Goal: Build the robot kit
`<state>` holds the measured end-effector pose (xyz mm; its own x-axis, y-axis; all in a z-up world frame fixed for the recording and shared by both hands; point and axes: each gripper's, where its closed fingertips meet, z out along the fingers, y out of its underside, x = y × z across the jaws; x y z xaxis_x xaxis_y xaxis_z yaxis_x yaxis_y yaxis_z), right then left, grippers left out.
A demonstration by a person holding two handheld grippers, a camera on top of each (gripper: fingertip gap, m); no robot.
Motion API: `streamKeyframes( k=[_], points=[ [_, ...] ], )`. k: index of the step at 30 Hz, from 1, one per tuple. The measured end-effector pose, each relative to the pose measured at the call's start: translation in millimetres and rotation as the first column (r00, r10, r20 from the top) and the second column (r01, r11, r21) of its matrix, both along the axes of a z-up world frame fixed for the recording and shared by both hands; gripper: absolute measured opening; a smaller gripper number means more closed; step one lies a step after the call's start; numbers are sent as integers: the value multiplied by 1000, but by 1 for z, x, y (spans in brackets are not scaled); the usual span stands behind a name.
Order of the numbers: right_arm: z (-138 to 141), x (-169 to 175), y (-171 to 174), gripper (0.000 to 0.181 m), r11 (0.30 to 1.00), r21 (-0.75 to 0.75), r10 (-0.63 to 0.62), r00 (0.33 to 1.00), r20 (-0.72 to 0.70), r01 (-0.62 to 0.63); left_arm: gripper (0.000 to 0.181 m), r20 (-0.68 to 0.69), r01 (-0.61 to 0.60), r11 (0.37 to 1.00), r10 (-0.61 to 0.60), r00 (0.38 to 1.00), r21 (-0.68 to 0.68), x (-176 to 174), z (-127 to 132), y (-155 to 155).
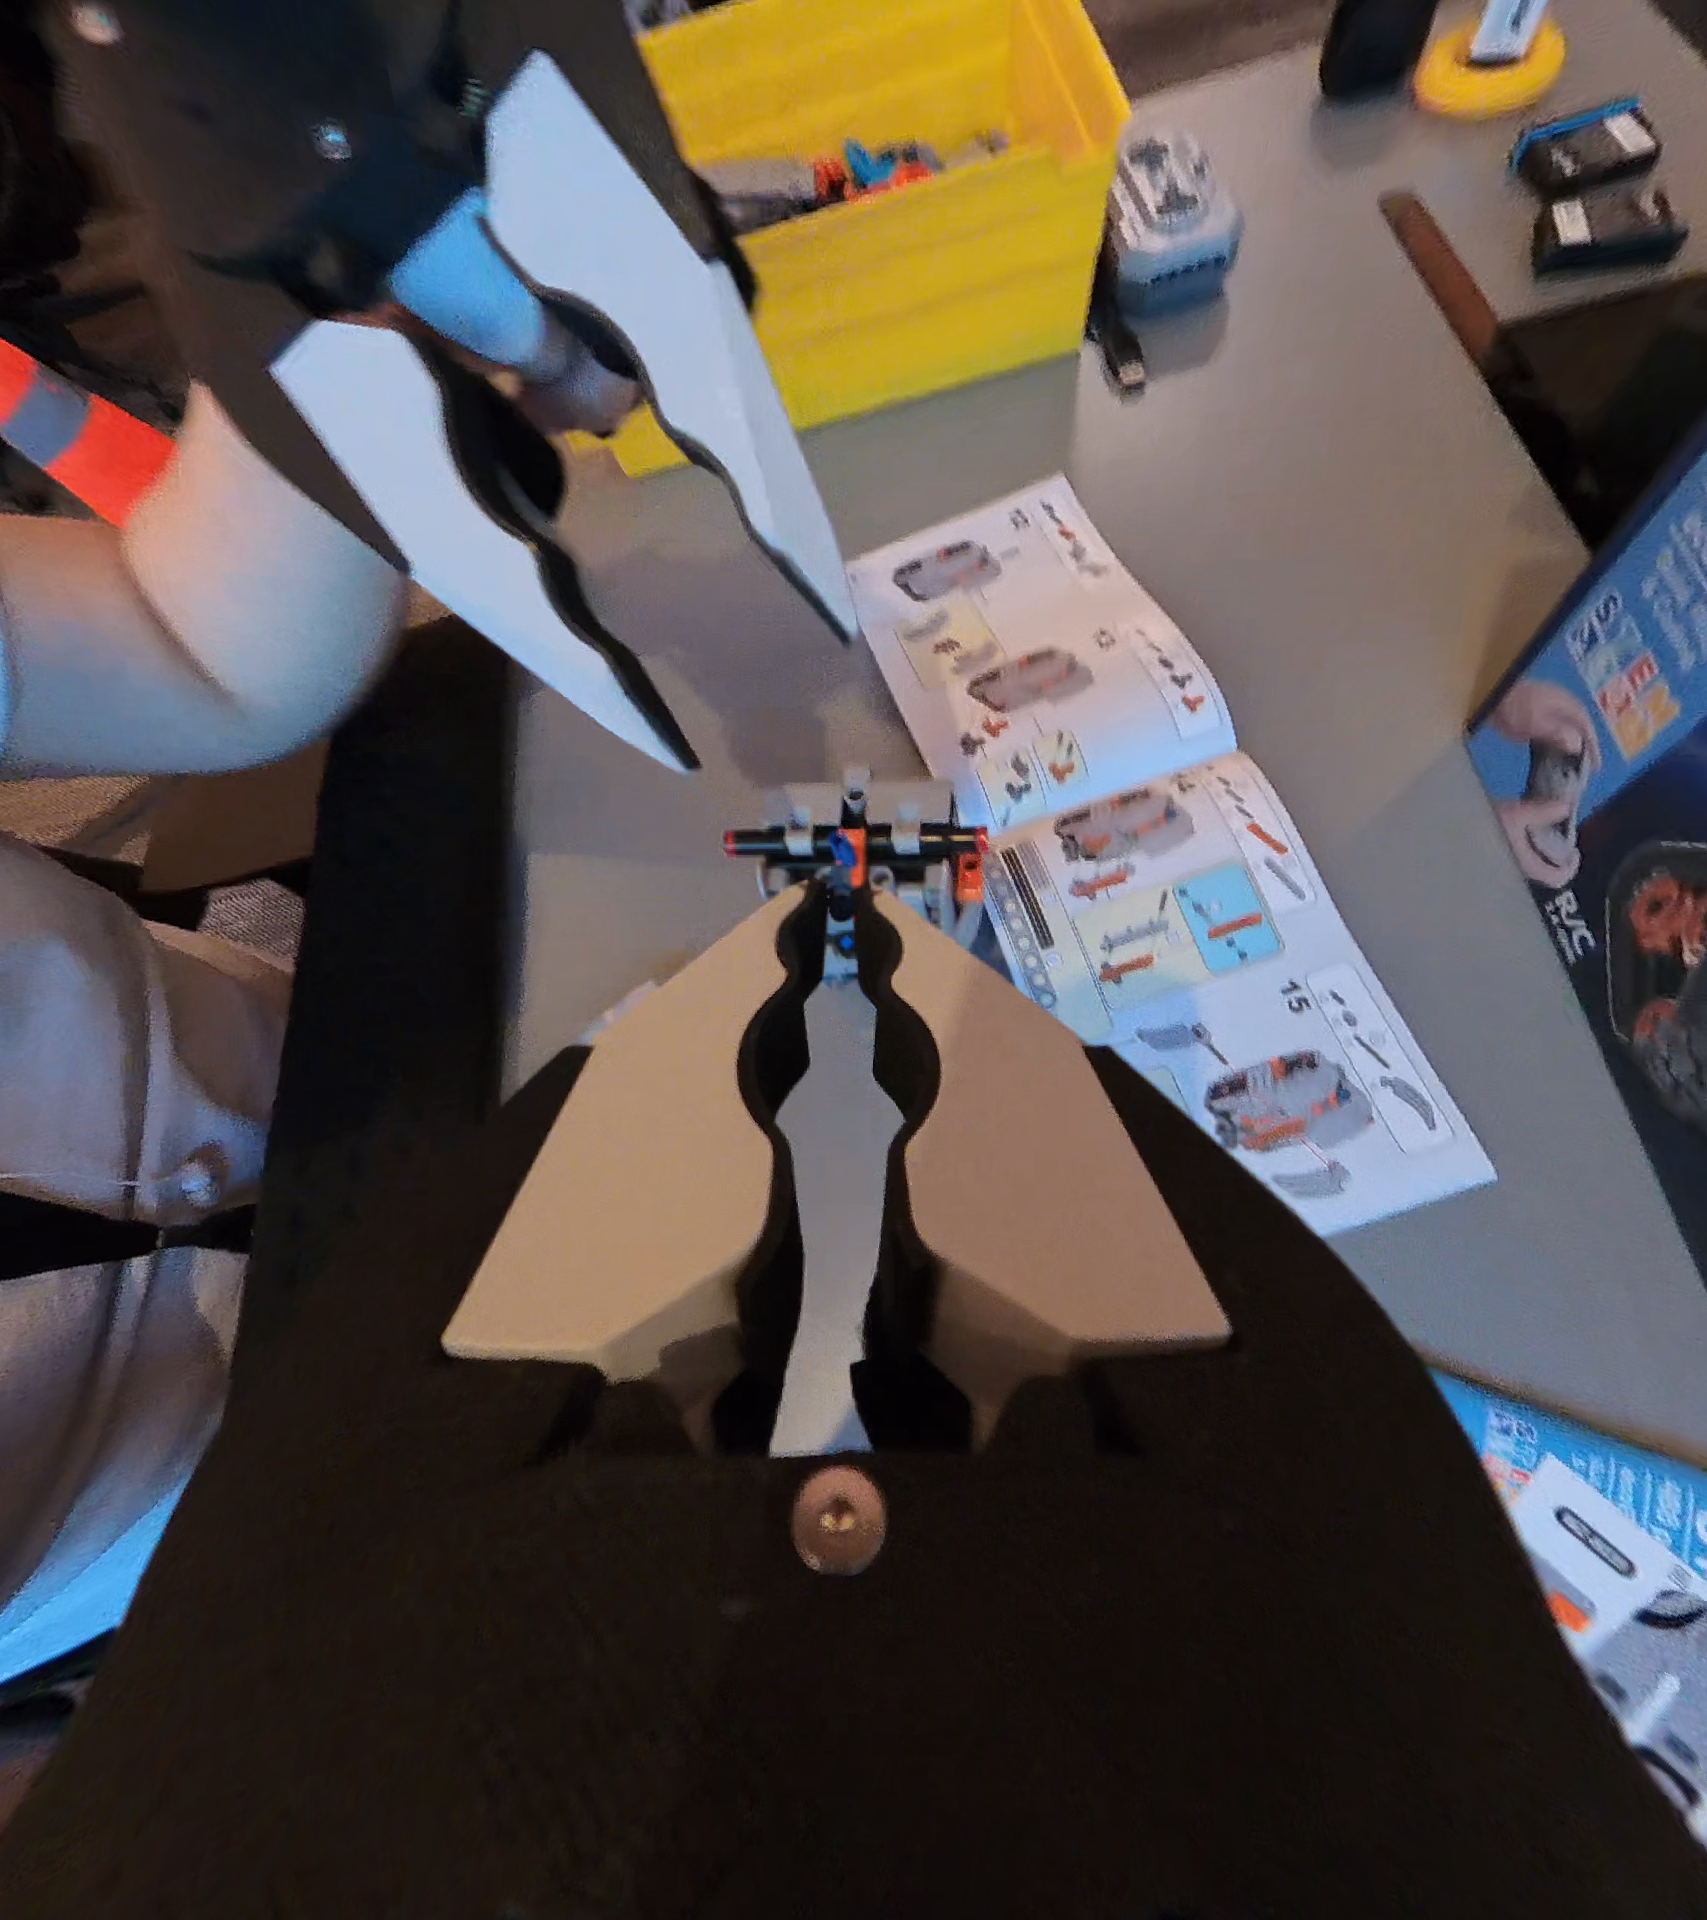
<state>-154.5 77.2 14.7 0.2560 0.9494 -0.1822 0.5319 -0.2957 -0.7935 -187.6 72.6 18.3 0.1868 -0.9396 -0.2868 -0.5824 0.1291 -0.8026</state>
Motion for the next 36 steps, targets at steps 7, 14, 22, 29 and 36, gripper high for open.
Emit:
streamKeyframes(
  k=[7,14,22,29,36],
  points=[
    [-20,-13,-3,3,998,8,61,994,87,-62,74,299,-490,831,554,777,-265,-24,-53,1],
    [-29,-6,-6,3,998,55,32,983,181,-43,63,205,-584,756,648,734,-297,-9,-92,9],
    [-21,-9,-30,3,987,111,86,969,231,-114,53,181,-277,899,351,919,-338,2,-95,-15],
    [-40,-18,-54,3,985,68,123,923,365,-158,71,168,-66,960,116,979,-273,3,-91,-29],
    [-38,-25,-46,3,998,-49,52,938,343,-37,73,146,-77,974,47,988,213,-3,-55,-38]
  ],
)
